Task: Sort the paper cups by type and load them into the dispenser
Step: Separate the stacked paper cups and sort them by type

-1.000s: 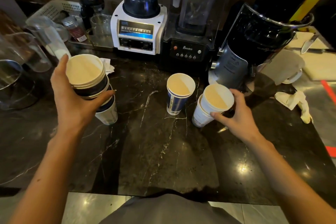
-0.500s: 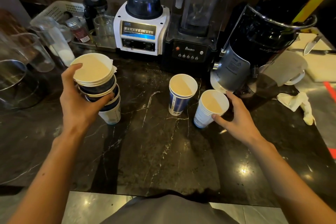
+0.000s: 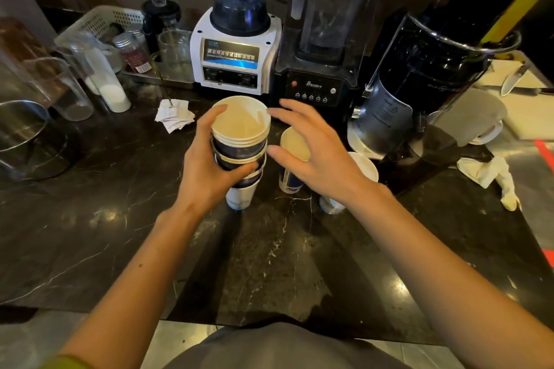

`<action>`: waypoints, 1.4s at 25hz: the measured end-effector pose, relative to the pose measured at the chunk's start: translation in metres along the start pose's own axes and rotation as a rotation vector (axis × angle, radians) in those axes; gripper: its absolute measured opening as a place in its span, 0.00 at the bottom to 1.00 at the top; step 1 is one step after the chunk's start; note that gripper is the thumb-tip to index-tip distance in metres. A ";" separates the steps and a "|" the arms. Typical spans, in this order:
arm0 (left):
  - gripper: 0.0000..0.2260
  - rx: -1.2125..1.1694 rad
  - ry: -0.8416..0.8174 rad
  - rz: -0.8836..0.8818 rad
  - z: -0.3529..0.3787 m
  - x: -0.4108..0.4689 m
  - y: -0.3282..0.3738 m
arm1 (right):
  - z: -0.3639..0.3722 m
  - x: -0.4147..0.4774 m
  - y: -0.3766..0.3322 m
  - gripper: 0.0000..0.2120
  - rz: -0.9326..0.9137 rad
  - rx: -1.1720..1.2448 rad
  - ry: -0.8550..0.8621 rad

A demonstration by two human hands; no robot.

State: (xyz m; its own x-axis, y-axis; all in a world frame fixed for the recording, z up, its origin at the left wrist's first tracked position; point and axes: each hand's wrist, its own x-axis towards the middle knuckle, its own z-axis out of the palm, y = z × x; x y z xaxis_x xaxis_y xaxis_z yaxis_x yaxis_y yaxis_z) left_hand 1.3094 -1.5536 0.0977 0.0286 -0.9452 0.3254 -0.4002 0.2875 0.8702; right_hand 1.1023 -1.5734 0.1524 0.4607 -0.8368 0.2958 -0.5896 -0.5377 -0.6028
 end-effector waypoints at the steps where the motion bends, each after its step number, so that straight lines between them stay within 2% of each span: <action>1: 0.44 -0.017 -0.005 0.003 -0.002 0.000 0.000 | 0.006 0.008 -0.004 0.21 -0.035 -0.009 -0.021; 7: 0.49 -0.083 -0.030 -0.069 -0.003 -0.002 -0.005 | 0.026 0.025 -0.004 0.08 -0.123 -0.057 -0.033; 12: 0.36 -0.134 -0.009 -0.080 -0.003 -0.005 -0.005 | 0.015 0.030 -0.016 0.06 -0.074 0.051 -0.010; 20: 0.36 -0.146 0.012 -0.119 -0.004 -0.006 -0.003 | -0.056 0.037 -0.020 0.04 -0.063 0.201 0.552; 23: 0.36 -0.142 0.016 -0.125 -0.003 -0.005 -0.004 | -0.072 0.025 0.002 0.04 -0.017 0.096 0.634; 25: 0.36 -0.139 0.021 -0.123 -0.002 -0.005 -0.005 | -0.069 0.016 0.020 0.05 0.038 -0.005 0.562; 28: 0.36 -0.135 0.028 -0.127 -0.002 -0.006 -0.005 | -0.049 0.000 0.044 0.06 0.113 -0.136 0.360; 35: 0.37 -0.151 0.023 -0.134 -0.002 -0.006 -0.007 | 0.001 -0.018 0.066 0.10 0.277 -0.365 -0.235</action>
State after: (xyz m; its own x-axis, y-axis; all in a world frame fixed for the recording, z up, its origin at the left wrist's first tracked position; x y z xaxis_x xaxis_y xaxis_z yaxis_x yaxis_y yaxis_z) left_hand 1.3141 -1.5491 0.0909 0.0942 -0.9732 0.2096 -0.2494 0.1807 0.9514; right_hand 1.0558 -1.5935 0.1070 0.3661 -0.9298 -0.0380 -0.8845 -0.3350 -0.3246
